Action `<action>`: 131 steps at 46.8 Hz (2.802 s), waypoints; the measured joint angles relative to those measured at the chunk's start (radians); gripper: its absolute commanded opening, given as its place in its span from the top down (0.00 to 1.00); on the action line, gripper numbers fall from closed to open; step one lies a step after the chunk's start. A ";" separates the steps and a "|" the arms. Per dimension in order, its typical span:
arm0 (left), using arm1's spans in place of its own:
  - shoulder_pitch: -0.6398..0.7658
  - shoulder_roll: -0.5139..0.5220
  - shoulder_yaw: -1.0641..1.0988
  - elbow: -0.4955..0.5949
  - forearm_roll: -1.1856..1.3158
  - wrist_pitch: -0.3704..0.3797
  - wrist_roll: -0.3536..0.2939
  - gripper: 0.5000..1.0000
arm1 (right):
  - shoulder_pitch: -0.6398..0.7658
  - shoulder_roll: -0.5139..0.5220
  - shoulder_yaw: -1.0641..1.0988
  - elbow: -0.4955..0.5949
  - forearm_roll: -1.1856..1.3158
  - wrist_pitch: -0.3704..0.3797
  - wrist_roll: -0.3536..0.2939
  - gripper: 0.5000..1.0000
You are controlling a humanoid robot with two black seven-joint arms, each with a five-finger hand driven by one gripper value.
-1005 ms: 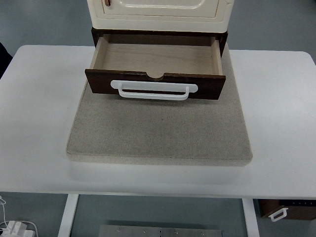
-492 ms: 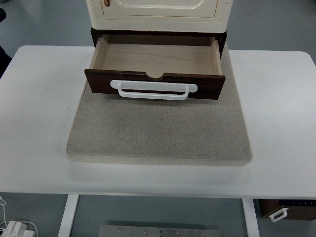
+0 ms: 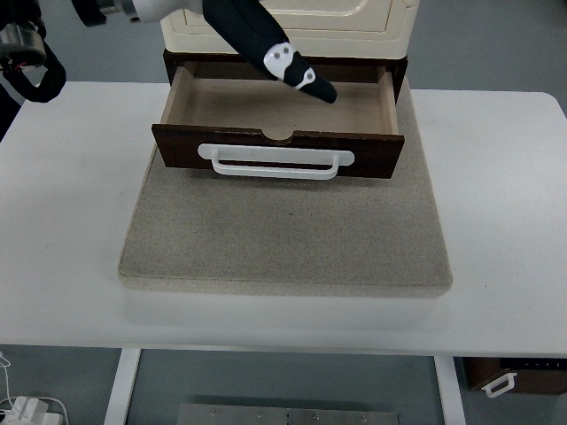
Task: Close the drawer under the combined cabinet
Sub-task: 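Swing the left hand over the slab toward the open drawer front, then push the brown drawer front with the left hand toward the cabinet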
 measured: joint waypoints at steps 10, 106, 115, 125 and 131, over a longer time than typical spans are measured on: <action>-0.021 -0.068 0.098 -0.030 0.073 -0.078 0.066 0.00 | 0.000 0.000 0.000 0.000 0.000 0.000 0.000 0.10; -0.024 -0.258 0.262 0.229 0.136 -0.292 0.699 0.00 | 0.000 0.000 0.000 0.000 0.000 0.000 0.000 0.10; -0.019 -0.259 0.258 0.263 0.142 -0.292 0.699 0.00 | 0.000 0.000 0.000 0.000 0.000 0.000 0.000 0.10; -0.017 -0.259 0.253 0.309 0.155 -0.292 0.699 0.00 | 0.000 0.000 0.000 0.000 0.000 0.000 0.000 0.10; -0.017 -0.260 0.252 0.327 0.156 -0.292 0.699 0.00 | 0.000 0.000 0.000 0.000 0.000 0.000 0.000 0.10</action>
